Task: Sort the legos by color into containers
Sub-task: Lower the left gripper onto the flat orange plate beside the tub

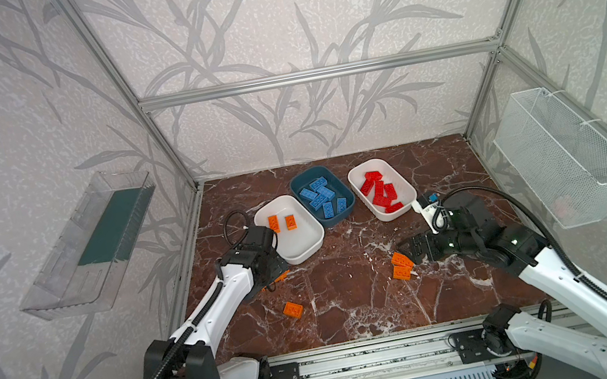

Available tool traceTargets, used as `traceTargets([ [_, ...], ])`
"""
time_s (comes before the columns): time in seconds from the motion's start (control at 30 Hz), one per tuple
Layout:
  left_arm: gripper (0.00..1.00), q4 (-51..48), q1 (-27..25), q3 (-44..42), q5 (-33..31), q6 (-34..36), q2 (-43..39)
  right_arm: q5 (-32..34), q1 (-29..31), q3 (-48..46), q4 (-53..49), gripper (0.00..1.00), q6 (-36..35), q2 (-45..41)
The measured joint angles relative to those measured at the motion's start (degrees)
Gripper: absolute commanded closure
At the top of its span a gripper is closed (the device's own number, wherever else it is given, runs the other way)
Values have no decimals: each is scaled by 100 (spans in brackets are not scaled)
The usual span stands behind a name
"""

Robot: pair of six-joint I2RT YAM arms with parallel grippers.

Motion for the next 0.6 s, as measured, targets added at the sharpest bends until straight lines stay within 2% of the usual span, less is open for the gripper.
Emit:
traceTargets([
  [0.27, 1, 337, 0, -96, 4, 61, 485, -7, 0, -138, -260, 1, 203, -463],
  [0.6, 1, 835, 107, -81, 81, 160, 1005, 9, 2, -136, -380, 1, 243, -404],
])
